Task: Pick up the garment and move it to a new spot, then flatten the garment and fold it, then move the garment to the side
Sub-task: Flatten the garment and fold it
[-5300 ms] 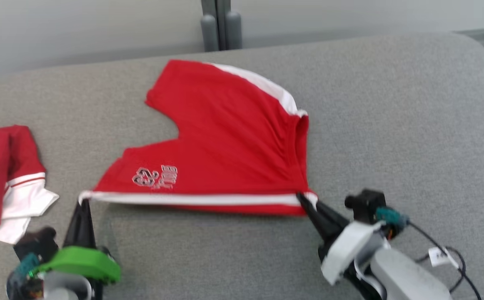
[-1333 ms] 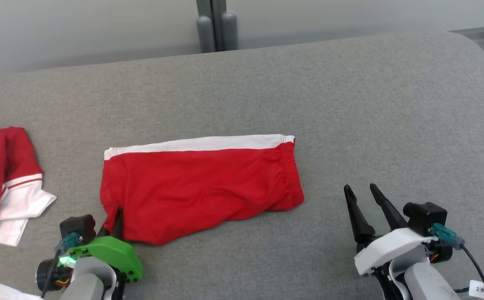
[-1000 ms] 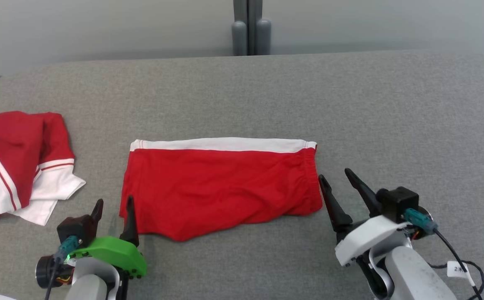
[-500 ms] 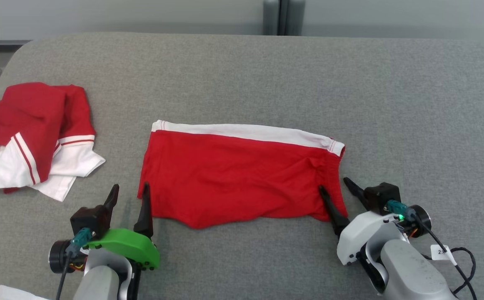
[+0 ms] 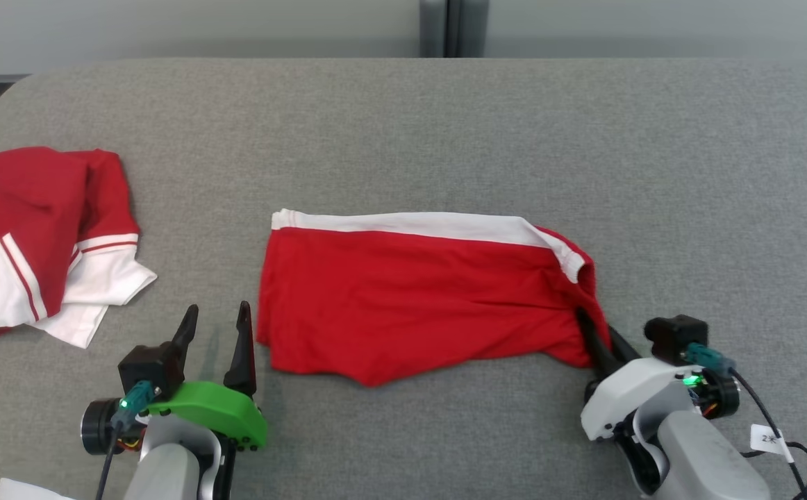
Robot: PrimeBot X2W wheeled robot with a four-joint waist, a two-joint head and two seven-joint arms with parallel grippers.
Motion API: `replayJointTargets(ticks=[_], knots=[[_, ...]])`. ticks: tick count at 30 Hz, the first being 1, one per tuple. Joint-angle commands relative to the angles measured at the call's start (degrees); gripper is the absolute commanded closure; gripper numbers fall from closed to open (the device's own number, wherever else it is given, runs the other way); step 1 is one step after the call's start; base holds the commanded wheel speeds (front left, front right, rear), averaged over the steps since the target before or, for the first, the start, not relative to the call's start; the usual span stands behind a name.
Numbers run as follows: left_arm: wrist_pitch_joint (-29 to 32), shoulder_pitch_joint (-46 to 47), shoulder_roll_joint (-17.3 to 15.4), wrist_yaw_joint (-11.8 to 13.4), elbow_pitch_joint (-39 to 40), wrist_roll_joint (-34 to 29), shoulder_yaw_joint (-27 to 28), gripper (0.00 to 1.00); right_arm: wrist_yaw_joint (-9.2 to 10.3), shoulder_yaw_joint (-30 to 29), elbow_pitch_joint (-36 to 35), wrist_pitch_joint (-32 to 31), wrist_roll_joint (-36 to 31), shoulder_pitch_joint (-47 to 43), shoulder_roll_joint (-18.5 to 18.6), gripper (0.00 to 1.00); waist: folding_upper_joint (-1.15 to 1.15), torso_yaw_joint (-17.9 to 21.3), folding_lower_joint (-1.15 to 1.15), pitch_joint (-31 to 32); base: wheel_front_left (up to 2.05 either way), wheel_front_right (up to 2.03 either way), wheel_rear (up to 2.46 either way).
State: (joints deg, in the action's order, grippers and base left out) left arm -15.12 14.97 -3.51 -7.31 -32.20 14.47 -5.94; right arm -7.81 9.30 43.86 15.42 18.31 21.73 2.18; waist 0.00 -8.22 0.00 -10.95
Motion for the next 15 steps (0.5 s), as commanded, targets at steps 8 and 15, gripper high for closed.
replayJointTargets(ticks=[8,15], knots=[[-0.04,-1.93,0.23,-0.17,-0.04,0.24,-1.69,0.00,0.37,-14.91,-1.88,-0.27,-7.68,-1.50,0.87,1.00,0.00,3.79,0.00,1.79,0.00,0.00,0.00],[-0.03,-2.31,0.35,-0.18,-0.79,0.52,-3.83,0.00,0.36,-8.42,-3.84,-0.26,-1.22,0.06,0.78,1.00,0.00,4.26,0.00,2.91,0.00,0.00,0.00]])
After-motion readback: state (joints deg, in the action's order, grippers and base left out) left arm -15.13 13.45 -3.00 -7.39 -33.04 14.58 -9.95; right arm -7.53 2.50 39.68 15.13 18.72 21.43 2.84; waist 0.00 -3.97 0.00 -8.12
